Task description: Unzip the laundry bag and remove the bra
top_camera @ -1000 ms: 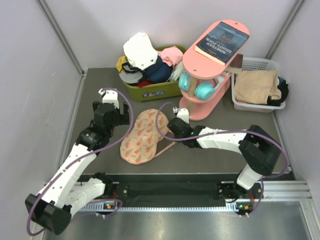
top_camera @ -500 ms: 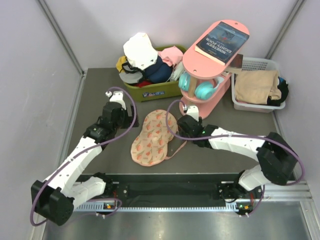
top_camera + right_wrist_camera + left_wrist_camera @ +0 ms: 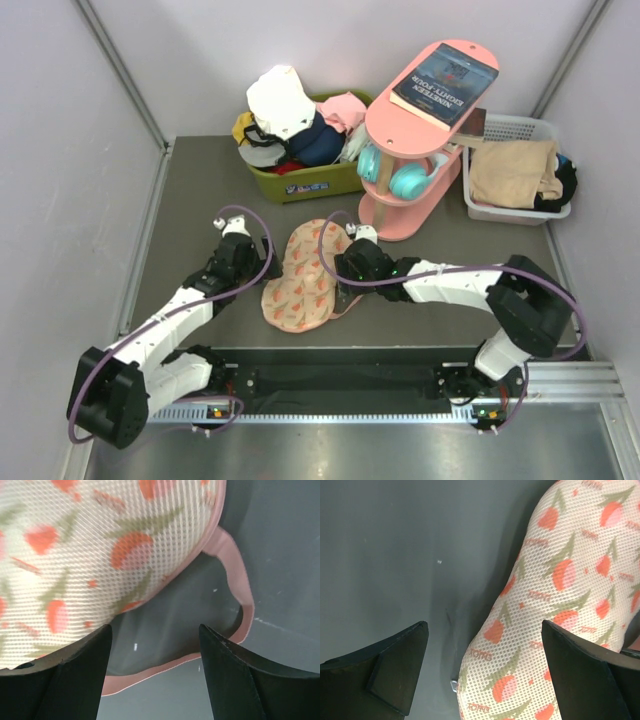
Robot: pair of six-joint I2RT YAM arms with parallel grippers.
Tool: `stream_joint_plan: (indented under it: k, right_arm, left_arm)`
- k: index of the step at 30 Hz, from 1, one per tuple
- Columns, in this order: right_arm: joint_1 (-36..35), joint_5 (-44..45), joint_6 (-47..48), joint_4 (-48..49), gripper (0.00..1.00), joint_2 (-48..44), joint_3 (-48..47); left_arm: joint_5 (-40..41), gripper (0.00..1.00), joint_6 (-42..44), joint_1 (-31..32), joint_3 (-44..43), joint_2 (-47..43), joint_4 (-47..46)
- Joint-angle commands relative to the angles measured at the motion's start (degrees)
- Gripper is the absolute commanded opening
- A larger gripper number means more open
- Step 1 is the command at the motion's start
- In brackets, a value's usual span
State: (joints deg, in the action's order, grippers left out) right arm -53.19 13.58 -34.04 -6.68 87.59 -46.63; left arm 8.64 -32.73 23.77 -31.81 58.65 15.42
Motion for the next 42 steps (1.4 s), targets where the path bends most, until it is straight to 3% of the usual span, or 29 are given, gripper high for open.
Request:
stream_joint_plan:
  k: [1, 5, 11, 15, 29, 42]
  right_arm:
    - [-0.8, -1.2, -0.6, 1.8, 0.7, 4.9, -3.6]
    - [-0.8, -1.3, 0.0, 2.5, 0.7, 7.8, -5.7]
    - [-0.8, -1.3, 1.1, 3.9, 0.7, 11.9, -10.0]
    - [-0.6, -1.5, 2.2, 4.7, 0.71, 14.3, -12.6]
    - [3.2, -5.8, 9.7, 9.2, 0.71, 21.9, -23.3]
    - [8.5, -10.7, 12.9, 9.8, 0.72, 22.5, -29.1]
  left_arm:
    - [-1.6, 0.99, -2.8, 0.1, 3.8, -0.7, -7.0]
    - [-8.4, 0.99, -4.7, 0.2, 8.2, -1.8, -12.6]
    - [-13.6, 0.99, -7.2, 0.2, 12.1, -8.5, -13.0]
    - [-15.4, 0.99, -9.5, 0.3, 14.6, -14.3, -13.6]
    - [-20.2, 0.99, -17.9, 3.4, 17.8, -17.2, -17.4]
    - [-17.7, 0.99, -20.4, 18.3, 13.0, -7.0, -28.0]
